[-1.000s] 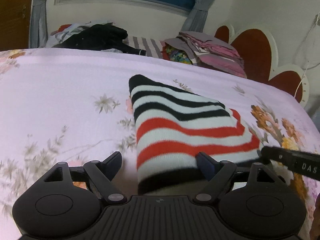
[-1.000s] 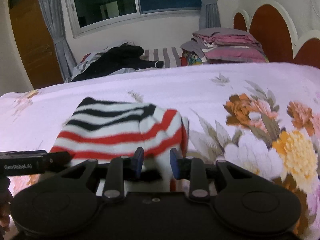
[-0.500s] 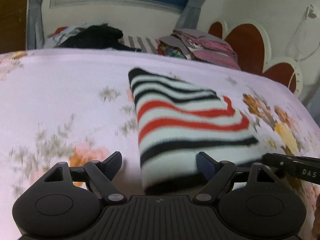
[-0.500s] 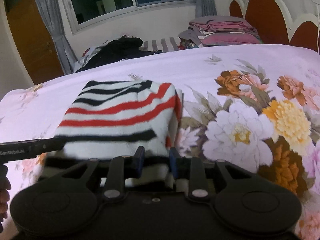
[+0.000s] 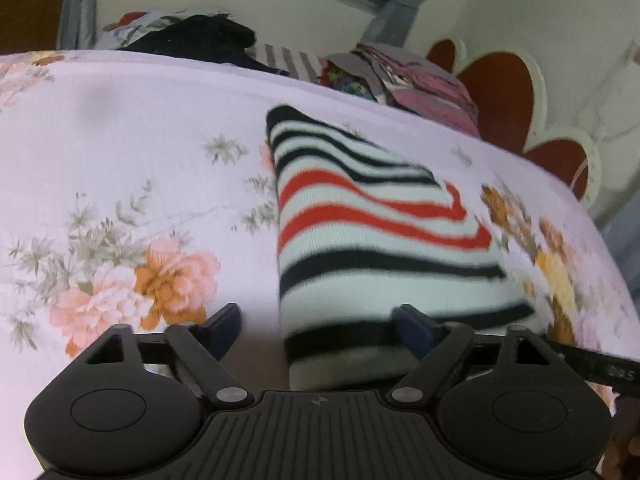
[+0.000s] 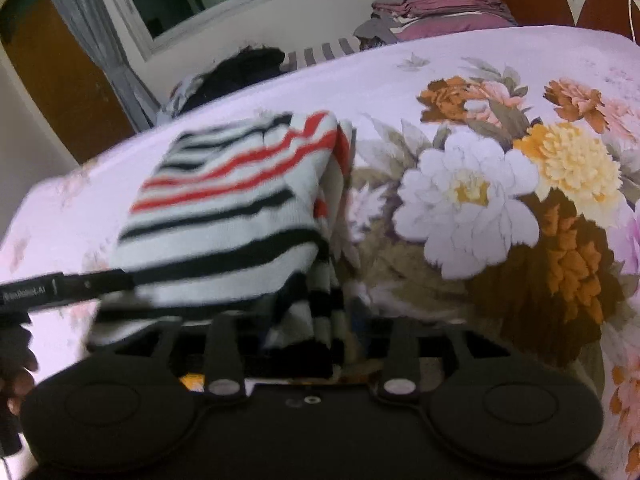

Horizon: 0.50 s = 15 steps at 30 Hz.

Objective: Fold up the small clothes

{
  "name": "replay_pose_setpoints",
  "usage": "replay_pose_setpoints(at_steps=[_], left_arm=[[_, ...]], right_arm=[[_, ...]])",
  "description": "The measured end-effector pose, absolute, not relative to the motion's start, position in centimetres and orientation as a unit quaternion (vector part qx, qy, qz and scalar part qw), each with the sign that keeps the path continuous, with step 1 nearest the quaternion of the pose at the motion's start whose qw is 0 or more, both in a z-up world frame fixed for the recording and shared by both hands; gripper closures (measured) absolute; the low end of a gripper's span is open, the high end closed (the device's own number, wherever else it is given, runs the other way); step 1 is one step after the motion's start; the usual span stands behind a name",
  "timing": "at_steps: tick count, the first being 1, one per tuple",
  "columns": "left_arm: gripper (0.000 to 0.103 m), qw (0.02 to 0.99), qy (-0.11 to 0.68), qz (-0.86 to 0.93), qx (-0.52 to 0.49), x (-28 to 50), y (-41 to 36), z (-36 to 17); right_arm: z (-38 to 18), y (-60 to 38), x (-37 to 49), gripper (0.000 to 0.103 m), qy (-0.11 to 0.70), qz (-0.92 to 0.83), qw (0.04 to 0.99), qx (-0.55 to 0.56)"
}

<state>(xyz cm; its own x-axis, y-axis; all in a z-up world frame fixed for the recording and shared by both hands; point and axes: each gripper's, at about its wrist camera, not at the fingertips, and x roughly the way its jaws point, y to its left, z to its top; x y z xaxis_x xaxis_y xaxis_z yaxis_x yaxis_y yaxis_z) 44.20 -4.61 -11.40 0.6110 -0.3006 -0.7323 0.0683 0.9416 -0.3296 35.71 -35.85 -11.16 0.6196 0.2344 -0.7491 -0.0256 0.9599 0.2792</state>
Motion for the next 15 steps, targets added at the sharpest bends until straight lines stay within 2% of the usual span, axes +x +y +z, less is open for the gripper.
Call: replay_pose_setpoints(at_steps=[6, 13, 15], left_arm=[[0.007, 0.881, 0.434, -0.103, -0.157, 47.8, -5.1, -11.8], [0.007, 0.858, 0.458, -0.119, -0.198, 50.9, -5.6, -14.5], [0.007, 0.857, 0.457, -0.127, -0.199, 51.2, -5.8, -15.0]], right_arm=[[-11.3, -36.5, 39.9, 0.032, 0.428, 0.074, 0.888, 0.153], [-14.5, -36.3, 44.6, 0.032, 0.457, 0.095, 0.862, 0.199], [-15.1, -36.0, 45.2, 0.026, 0.452, 0.103, 0.862, 0.206]])
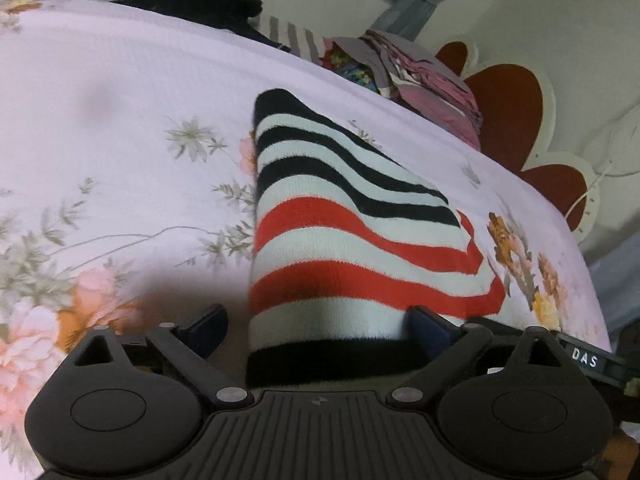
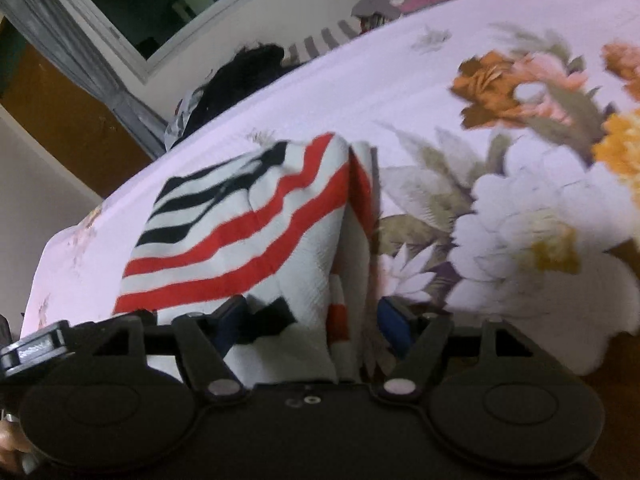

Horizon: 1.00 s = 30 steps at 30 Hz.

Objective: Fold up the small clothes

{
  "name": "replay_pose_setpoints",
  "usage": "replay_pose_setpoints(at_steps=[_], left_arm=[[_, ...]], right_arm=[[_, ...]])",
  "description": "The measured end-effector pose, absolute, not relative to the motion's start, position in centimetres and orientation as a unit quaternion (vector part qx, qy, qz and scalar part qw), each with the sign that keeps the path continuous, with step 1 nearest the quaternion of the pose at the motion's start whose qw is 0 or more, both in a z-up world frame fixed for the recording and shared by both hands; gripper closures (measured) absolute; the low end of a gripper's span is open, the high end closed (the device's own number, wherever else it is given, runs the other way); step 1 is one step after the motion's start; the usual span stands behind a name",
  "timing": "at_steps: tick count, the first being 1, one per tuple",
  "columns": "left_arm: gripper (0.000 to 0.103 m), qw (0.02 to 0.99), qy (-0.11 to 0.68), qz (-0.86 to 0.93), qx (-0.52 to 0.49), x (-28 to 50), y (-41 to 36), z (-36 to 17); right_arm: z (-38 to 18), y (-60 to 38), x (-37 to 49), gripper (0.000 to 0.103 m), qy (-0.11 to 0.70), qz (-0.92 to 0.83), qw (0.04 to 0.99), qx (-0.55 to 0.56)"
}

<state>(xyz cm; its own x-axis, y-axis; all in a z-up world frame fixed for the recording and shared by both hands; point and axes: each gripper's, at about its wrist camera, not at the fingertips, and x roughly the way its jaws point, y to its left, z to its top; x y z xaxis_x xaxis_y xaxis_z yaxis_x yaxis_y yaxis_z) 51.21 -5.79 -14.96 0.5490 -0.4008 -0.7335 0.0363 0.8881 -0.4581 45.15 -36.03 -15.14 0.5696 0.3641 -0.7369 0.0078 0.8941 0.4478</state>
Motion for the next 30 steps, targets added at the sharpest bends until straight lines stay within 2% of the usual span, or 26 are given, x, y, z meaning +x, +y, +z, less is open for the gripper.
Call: replay_pose_setpoints(at_steps=[3, 4, 5, 6, 8, 9, 12, 15, 21, 30], left_arm=[[0.008, 0.856, 0.456, -0.136, -0.199, 51.6, -6.1, -15.3], [0.013, 0.857, 0.455, -0.139, -0.197, 51.6, -6.3, -15.3], [0.025, 0.857, 0.454, -0.148, -0.196, 51.7, -6.3, -15.1], [0.029, 0.857, 0.453, -0.147, -0.194, 51.7, -6.5, -15.0], [0.038, 0.860, 0.449, -0.143, -0.193, 51.5, -6.8, -14.5], [0.045, 0.863, 0.446, -0.141, -0.190, 51.4, -6.9, -14.2], [0.054, 0.867, 0.439, -0.139, -0.189, 51.1, -6.4, -13.1], [0.057, 0.872, 0.431, -0.142, -0.183, 50.6, -6.0, -11.8], [0.057, 0.889, 0.403, -0.124, -0.178, 48.6, -1.9, -8.3], [0.057, 0.909, 0.370, -0.093, -0.167, 45.2, 11.3, -5.2]], right_arm=[[-15.4, -35.1, 45.7, 0.030, 0.448, 0.112, 0.864, 0.200], [-15.4, -34.9, 45.9, 0.031, 0.447, 0.112, 0.865, 0.196], [-15.4, -34.7, 45.9, 0.037, 0.448, 0.113, 0.866, 0.189], [-15.2, -34.8, 46.0, 0.051, 0.450, 0.117, 0.865, 0.191], [-14.9, -35.2, 45.9, 0.062, 0.448, 0.125, 0.861, 0.205], [-14.7, -35.3, 45.8, 0.066, 0.446, 0.126, 0.862, 0.204], [-13.9, -34.9, 45.2, 0.070, 0.434, 0.129, 0.867, 0.209], [-12.5, -34.2, 44.8, 0.071, 0.418, 0.142, 0.873, 0.208], [-9.7, -30.3, 43.9, 0.072, 0.400, 0.180, 0.873, 0.214], [-8.3, -18.2, 42.9, 0.072, 0.380, 0.221, 0.869, 0.225]])
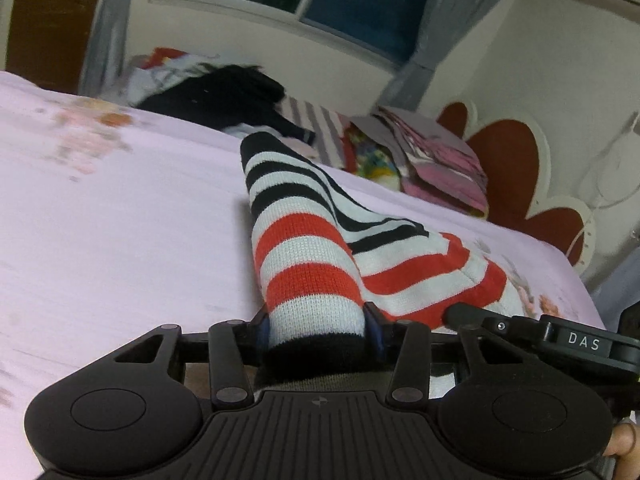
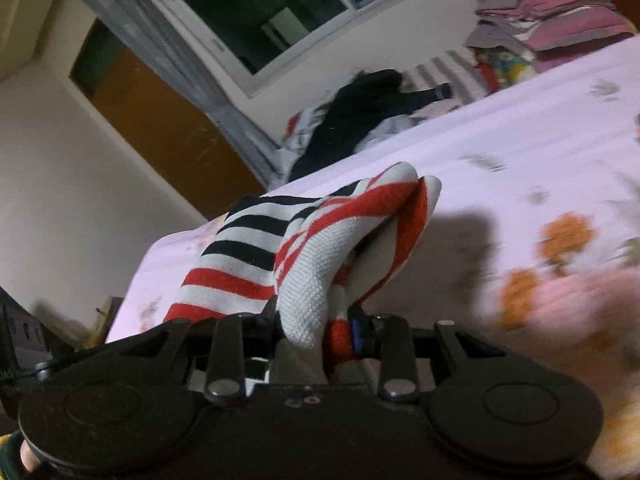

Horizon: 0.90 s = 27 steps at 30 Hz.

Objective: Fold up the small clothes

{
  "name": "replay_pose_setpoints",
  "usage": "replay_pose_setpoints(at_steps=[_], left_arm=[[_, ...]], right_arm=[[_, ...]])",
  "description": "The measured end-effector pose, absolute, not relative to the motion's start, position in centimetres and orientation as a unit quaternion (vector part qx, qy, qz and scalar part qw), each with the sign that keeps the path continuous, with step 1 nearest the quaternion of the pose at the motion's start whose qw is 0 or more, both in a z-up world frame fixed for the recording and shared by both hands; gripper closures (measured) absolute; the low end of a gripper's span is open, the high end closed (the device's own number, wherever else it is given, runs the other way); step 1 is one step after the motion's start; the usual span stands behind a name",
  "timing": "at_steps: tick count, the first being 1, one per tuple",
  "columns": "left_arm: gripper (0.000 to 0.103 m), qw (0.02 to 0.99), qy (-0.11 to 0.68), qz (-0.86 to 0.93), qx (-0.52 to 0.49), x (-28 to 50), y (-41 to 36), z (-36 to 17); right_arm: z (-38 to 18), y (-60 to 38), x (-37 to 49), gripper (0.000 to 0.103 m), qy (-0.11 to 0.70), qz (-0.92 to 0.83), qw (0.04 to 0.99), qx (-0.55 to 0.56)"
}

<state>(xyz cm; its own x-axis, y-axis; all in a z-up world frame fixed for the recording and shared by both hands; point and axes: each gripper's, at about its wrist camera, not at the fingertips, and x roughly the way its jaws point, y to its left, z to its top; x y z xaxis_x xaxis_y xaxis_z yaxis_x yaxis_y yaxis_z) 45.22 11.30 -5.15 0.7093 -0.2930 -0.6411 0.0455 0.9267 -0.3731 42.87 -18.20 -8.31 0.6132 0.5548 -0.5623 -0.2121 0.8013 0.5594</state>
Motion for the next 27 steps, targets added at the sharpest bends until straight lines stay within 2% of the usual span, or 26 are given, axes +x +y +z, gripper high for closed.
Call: replay_pose_setpoints(at_steps=[10, 20, 23, 24, 27], left_arm=[[0.057, 0.911, 0.377, -0.084, -0.146, 45.4, 27.4, -7.1], [0.057, 0.909, 0.386, -0.075, -0.136, 46.1, 32.5, -12.8], [0.035, 0.908, 0.385, -0.061, -0.150, 46.0, 32.8, -13.7], [0.032, 0.910, 0.383, -0.056, -0.147, 46.0, 32.8, -13.8], [0.032, 0.908, 0.387, -0.057, -0.152, 46.2, 33.0, -13.7]], right_arm=[[-11.5, -2.7, 41.4, 0.072, 0.386, 0.204, 0.868, 0.236], [-15.4, 1.7, 42.1, 0.071, 0.413, 0.162, 0.874, 0.200], [-16.0, 1.4, 42.1, 0.069, 0.425, 0.152, 0.870, 0.199], [-16.0, 1.6, 42.2, 0.067, 0.427, 0.152, 0.870, 0.195], [-15.3, 1.6, 42.1, 0.064, 0.432, 0.150, 0.866, 0.201]])
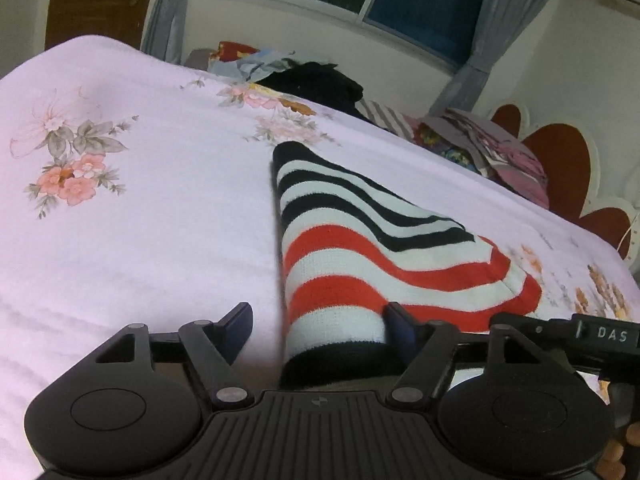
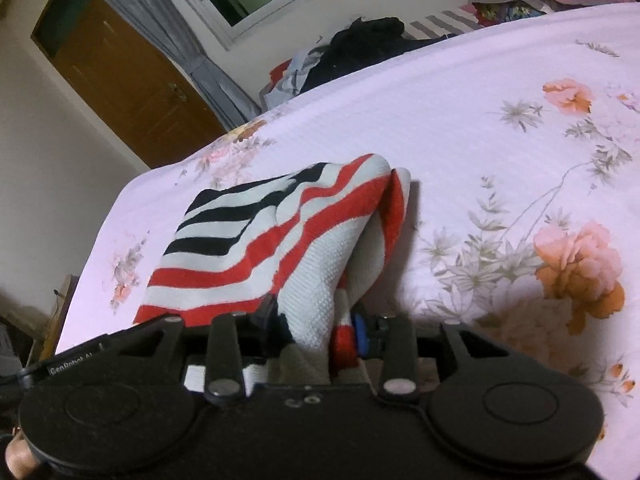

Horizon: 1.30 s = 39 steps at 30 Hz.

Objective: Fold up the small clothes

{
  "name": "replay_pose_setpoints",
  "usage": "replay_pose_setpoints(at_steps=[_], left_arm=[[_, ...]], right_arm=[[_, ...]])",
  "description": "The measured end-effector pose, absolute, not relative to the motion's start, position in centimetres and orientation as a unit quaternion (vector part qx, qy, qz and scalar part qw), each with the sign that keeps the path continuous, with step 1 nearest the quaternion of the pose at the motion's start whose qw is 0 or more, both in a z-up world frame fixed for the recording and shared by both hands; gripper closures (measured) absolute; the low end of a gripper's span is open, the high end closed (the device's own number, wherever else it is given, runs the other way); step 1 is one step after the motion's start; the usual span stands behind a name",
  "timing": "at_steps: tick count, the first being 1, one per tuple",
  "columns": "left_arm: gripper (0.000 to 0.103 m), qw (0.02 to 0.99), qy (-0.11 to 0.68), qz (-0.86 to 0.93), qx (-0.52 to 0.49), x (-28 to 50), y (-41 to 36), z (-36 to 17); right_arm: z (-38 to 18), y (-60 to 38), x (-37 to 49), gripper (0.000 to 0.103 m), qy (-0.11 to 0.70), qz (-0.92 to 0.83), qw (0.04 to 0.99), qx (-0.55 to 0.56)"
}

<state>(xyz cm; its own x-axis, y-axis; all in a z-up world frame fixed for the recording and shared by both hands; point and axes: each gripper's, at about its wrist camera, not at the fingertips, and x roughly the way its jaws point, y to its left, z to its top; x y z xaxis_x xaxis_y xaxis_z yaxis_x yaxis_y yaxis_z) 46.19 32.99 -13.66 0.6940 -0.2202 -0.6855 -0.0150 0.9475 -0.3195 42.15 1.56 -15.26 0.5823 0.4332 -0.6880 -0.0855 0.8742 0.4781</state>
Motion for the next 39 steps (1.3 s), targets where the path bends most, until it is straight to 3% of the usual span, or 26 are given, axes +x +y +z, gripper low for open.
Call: replay_pose_setpoints(at_steps=[7, 9, 17, 21, 28, 31, 33, 39], left_arm=[[0.032, 0.906, 0.374, -0.050, -0.190, 45.6, 34.2, -12.0], [0.032, 0.906, 0.372, -0.048, -0.195, 45.9, 34.3, -11.8], [0.032, 0.912, 0.369, -0.050, -0.172, 47.8, 33.4, -10.8], [0.032, 0.916, 0.368, -0.055, -0.152, 49.4, 32.2, -10.4], [0.031, 0.920, 0.370, -0.056, -0.119, 51.4, 30.3, -10.8], [0.031, 0.919, 0.374, -0.050, -0.119, 52.1, 30.1, -11.0], [0.031, 0.918, 0.374, -0.047, -0.120, 52.4, 30.1, -11.1], [0.031, 0.918, 0.375, -0.053, -0.115, 53.0, 29.6, -11.7]], right_arm=[[-14.7, 1.1, 42.9, 0.058, 0.437, 0.144, 0.864, 0.205], [-14.5, 0.7, 43.2, 0.052, 0.430, 0.136, 0.868, 0.206], [-13.6, 0.0, 45.1, 0.054, 0.421, 0.129, 0.873, 0.212], [-14.3, 0.4, 46.7, 0.063, 0.429, 0.127, 0.866, 0.224], [-16.1, 1.2, 48.8, 0.067, 0.445, 0.111, 0.857, 0.237], [-16.1, 1.9, 48.9, 0.076, 0.438, 0.111, 0.862, 0.231], [-15.5, 2.4, 48.6, 0.092, 0.424, 0.113, 0.875, 0.205], [-14.7, 2.4, 47.5, 0.093, 0.398, 0.101, 0.901, 0.139]])
